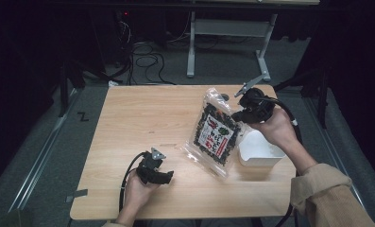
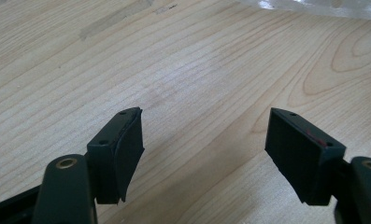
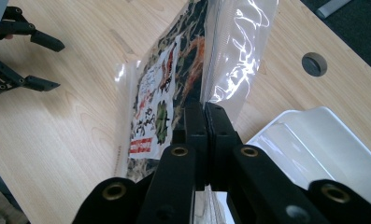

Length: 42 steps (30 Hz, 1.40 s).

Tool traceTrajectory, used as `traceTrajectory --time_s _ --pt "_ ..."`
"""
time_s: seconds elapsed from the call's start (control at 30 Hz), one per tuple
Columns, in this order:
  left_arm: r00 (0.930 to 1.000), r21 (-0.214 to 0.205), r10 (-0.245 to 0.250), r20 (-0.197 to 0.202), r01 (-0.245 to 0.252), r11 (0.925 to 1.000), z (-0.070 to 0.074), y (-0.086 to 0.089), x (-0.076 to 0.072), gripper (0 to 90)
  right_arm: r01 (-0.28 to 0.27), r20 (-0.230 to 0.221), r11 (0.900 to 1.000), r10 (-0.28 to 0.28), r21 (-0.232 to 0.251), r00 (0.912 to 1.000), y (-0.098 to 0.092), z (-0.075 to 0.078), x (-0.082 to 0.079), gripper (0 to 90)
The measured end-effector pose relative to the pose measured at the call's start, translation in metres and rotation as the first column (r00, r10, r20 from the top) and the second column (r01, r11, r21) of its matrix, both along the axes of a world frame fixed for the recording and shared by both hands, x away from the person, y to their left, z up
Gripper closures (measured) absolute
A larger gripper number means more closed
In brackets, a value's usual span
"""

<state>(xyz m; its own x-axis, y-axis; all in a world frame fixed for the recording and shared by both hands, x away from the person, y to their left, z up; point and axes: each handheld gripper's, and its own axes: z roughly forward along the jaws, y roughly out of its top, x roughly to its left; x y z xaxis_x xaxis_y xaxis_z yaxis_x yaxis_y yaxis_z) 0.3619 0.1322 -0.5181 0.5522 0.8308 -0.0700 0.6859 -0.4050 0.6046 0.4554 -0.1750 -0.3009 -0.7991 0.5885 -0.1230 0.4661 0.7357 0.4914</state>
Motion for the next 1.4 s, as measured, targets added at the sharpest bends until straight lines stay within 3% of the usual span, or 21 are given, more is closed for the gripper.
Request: traceTrajectory --time_s 0.33,0.73,1.23,1.4 --pt "0.9999 -0.011 -0.014 -0.004 0.014 0.9998 -0.001 -0.001 0.000 28.3 0.037 0.003 0.9988 -0.037 0.034 0.9993 -0.011 0.012 0.002 90.0" --pt "0.9999 -0.026 0.013 0.004 -0.013 0.9996 0.000 0.001 0.001 28.2 0.106 0.029 0.9919 -0.108 0.071 0.9937 -0.037 0.029 0.008 90.0" --pt "1.0000 -0.021 0.007 0.000 -0.007 0.9997 -0.001 -0.001 0.001 28.4 0.217 0.075 0.9740 -0.222 0.065 0.9723 -0.065 0.046 0.018 90.0" --pt "1.0000 -0.015 0.003 -0.003 -0.003 0.9999 -0.002 0.000 0.001 28.4 0.227 0.088 0.9725 -0.231 0.052 0.9690 -0.067 0.046 0.020 90.0"
